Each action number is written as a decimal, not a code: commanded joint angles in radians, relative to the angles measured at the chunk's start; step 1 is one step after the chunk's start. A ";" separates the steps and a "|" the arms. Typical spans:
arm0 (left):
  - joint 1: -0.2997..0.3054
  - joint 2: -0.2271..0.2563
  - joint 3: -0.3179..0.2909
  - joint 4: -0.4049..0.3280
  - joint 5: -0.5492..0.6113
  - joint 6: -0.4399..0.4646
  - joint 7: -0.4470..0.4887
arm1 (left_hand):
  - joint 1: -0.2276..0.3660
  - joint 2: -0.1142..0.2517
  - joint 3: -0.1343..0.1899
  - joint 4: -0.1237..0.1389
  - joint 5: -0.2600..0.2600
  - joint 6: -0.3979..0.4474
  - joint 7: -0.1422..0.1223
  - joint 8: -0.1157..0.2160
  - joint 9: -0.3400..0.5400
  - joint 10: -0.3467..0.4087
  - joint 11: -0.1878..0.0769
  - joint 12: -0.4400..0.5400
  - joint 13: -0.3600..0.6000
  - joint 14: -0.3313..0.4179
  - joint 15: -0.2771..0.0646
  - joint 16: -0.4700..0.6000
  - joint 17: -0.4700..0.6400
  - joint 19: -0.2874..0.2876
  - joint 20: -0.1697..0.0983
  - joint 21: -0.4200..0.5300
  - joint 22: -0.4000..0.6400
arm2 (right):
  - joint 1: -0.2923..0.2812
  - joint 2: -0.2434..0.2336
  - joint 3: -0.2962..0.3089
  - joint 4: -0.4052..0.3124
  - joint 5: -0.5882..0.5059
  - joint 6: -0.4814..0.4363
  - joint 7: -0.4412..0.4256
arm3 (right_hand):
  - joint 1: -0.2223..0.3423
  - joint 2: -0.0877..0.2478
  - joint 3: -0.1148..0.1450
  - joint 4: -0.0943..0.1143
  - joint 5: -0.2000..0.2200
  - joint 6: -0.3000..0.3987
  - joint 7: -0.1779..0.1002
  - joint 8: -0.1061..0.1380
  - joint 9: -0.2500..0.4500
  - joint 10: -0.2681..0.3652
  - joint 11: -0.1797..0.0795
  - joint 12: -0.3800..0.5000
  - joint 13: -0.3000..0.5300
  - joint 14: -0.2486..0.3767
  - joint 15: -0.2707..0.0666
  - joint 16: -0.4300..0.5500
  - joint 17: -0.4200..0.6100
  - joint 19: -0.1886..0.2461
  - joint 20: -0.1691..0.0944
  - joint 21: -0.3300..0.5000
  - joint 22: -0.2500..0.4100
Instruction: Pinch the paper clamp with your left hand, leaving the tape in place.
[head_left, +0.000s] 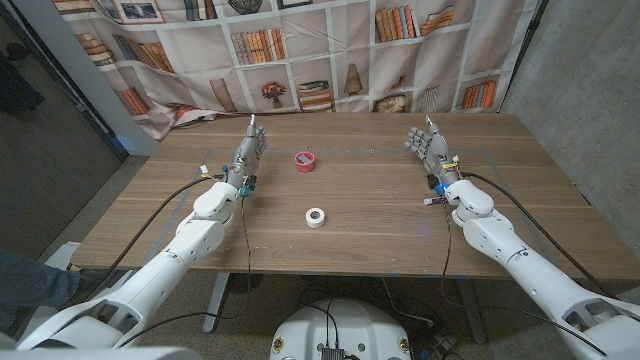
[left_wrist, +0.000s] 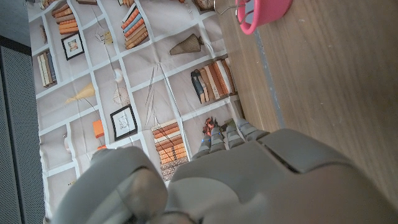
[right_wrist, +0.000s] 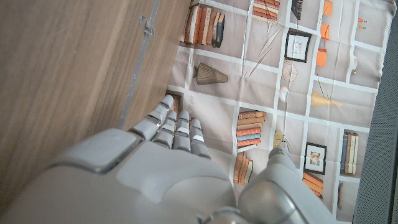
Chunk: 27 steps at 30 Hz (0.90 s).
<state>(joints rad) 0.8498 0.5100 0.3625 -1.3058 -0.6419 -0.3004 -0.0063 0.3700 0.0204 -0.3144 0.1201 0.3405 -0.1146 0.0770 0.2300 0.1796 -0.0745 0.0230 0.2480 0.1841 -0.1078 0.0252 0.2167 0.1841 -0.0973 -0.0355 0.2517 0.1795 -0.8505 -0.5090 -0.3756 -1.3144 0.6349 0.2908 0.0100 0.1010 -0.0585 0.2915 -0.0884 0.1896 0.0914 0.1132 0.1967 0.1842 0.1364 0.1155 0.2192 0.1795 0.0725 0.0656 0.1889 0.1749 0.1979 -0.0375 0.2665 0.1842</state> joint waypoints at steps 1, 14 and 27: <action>0.027 0.013 -0.013 -0.036 0.014 -0.009 0.041 | 0.016 0.004 -0.001 -0.003 0.008 0.004 -0.005 0.004 0.003 0.006 -0.006 0.008 0.002 0.007 -0.003 0.005 0.001 -0.006 -0.001 0.003 0.002 | -0.020 0.001 -0.006 -0.027 -0.017 0.003 -0.028 | 0.013 0.002 0.007 -0.001 0.005 0.006 0.006 0.008 0.004 0.017 0.000 0.008 0.004 0.008 0.007 0.006 0.005 0.010 -0.048 0.004 0.005; 0.012 0.076 0.014 -0.072 0.183 -0.022 0.120 | 0.201 0.058 0.061 -0.089 -0.002 0.140 -0.020 0.025 0.005 0.148 -0.025 0.022 0.005 0.136 -0.026 0.007 -0.003 0.072 0.020 0.005 0.002 | -0.066 -0.014 0.002 -0.098 -0.035 -0.007 -0.087 | 0.019 0.007 0.008 -0.004 0.004 0.010 0.004 0.008 0.004 0.023 -0.001 0.008 0.004 0.014 0.008 0.004 0.005 0.014 -0.046 0.004 0.005; -0.053 0.065 0.048 0.002 0.323 -0.123 0.149 | 0.314 0.053 0.080 -0.149 -0.018 0.248 -0.043 0.040 0.006 0.264 -0.062 0.035 0.005 0.231 -0.054 0.008 -0.005 0.122 0.023 0.002 0.002 | -0.110 -0.040 0.019 -0.188 -0.058 -0.033 -0.154 | 0.025 0.014 0.011 -0.006 0.003 0.016 0.002 0.008 0.004 0.028 0.000 0.008 0.004 0.020 0.008 0.003 0.005 0.019 -0.041 0.004 0.005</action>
<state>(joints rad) 0.8330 0.5740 0.3894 -1.3391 -0.4553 -0.3459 0.0895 0.6600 0.0783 -0.2347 -0.0176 0.3287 0.1154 0.0376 0.2594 0.1842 0.1650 -0.0323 0.2744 0.1839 0.1079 -0.0253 0.2245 0.1766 0.0089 -0.0124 0.2553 0.1793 -0.9184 -0.5246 -0.3718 -1.4187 0.5924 0.2847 -0.0924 0.1141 -0.0453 0.2956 -0.0925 0.1896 0.0984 0.1125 0.1966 0.1839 0.1577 0.1155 0.2192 0.1794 0.0845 0.0747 0.1887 0.1747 0.2122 -0.0377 0.2664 0.1840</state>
